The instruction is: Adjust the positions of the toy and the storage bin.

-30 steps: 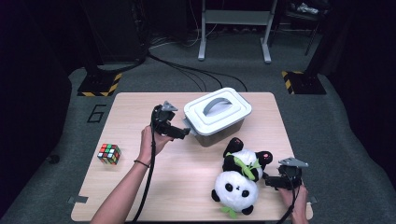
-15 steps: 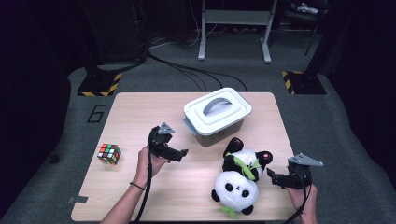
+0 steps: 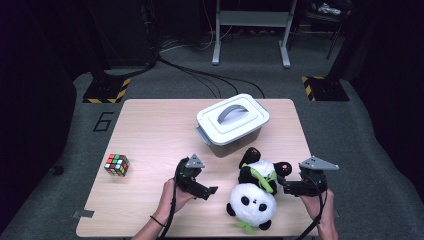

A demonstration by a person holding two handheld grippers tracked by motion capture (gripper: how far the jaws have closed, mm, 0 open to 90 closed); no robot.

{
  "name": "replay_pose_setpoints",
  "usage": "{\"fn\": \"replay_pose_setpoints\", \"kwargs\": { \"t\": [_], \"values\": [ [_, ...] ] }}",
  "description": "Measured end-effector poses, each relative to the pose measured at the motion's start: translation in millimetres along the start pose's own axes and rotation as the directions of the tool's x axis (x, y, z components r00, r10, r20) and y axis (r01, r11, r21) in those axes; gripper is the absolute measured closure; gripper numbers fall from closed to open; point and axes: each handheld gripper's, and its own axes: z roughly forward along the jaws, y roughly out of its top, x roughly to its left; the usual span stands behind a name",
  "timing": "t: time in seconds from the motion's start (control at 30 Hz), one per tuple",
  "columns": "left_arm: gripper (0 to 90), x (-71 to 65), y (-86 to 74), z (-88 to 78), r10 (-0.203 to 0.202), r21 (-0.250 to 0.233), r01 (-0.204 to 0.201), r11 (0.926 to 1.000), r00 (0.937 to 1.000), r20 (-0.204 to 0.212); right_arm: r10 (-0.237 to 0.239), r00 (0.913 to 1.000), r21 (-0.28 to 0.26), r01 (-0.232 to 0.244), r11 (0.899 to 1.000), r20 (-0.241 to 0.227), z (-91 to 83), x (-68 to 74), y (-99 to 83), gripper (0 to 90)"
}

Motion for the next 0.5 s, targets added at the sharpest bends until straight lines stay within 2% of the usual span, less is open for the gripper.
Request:
{"fn": "replay_pose_setpoints", "kwargs": {
  "t": [0.23,0.33,0.5],
  "values": [
    [0.1,-20.6,1.5,10.7,0.025,-0.002,-0.025,0.9997,0.9968,0.076,0.003,1.0000,0.015,-0.003,1.000,-0.008,5.4,-0.4,3.2,7.4],
    [0.1,-28.8,4.1,15.0,0.039,-0.008,-0.038,0.9992,0.9933,0.109,-0.002,0.9999,0.021,0.002,1.000,-0.012,6.9,0.3,4.3,10.7],
    [0.2,-44.9,5.4,24.2,0.080,0.018,-0.084,0.9963,0.9852,0.152,-0.012,0.9997,0.028,0.013,1.000,-0.020,10.4,2.3,5.9,17.8]
  ]
}}
